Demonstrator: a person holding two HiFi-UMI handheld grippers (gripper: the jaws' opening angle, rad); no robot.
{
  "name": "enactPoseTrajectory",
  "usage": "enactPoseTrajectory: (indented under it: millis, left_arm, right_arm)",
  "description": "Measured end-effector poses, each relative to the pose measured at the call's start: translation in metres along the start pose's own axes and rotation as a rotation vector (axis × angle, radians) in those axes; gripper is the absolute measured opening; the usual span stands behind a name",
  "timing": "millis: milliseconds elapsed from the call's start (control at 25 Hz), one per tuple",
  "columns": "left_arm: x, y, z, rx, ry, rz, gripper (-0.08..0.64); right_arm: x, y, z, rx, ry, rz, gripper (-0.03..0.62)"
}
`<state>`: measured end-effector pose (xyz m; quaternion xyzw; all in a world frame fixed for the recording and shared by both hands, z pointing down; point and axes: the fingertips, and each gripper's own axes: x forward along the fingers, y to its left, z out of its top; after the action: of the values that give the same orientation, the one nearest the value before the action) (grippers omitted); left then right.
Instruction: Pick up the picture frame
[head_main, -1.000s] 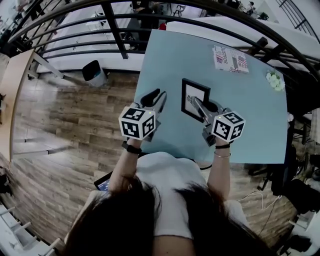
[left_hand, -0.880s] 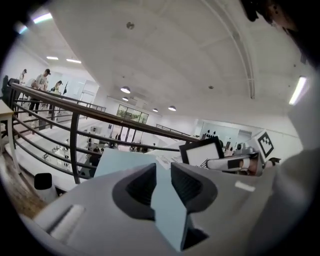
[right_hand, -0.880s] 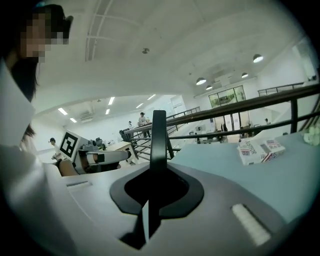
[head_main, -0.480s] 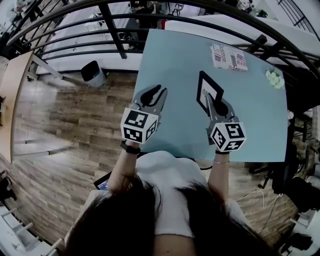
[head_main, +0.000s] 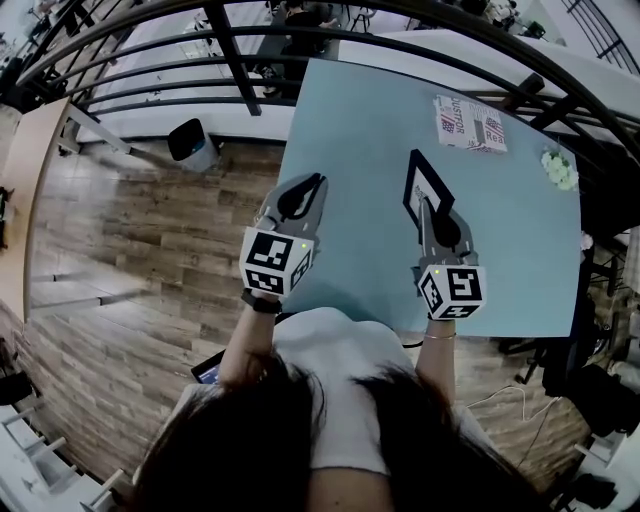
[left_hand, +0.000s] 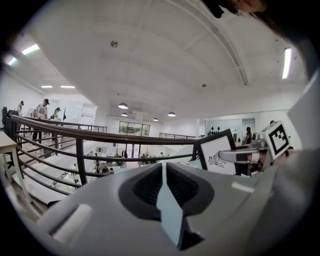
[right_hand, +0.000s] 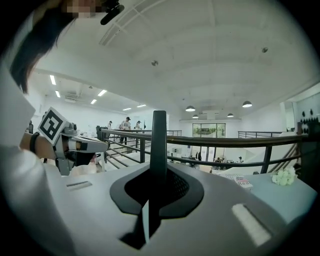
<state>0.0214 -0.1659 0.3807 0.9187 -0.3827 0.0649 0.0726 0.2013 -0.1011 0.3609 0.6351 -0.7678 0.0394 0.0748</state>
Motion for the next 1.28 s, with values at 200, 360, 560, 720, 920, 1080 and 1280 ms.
enactPoseTrajectory:
  millis: [200,360,560,720,920,1080,1280]
  left_arm:
    - [0.003,0.013,0.004,0.01,-0.027,0.027,0.058]
    - [0.004,0.02,0.002,0.019,-0.022,0.034,0.057]
    - [0.012,0.018,-0.006,0.012,0.014,0.019,0.057]
    - [0.017,0.016,-0.007,0.009,0.017,0.004,0.057]
    - [0.019,0.019,-0.008,0.008,0.025,0.006,0.057]
    - [0.02,0.02,-0.008,0.003,0.023,0.008,0.057]
    - [0.02,0.021,-0.007,0.002,0.022,0.012,0.057]
  right_arm:
    - [0.01,-0.001,-0.001,-0.013,-0.007,-0.003,0.014]
    - [0.016,0.0,0.001,-0.015,-0.01,-0.009,0.014]
    - [0.021,-0.002,-0.001,-0.027,0.008,-0.009,0.014]
    - [0.023,-0.003,-0.003,-0.035,0.013,-0.005,0.014]
    - [0.024,-0.004,-0.008,-0.025,0.022,-0.004,0.014]
    - [0.024,-0.005,-0.009,-0.022,0.022,-0.006,0.014]
    - [0.025,-0.006,-0.008,-0.015,0.019,-0.004,0.014]
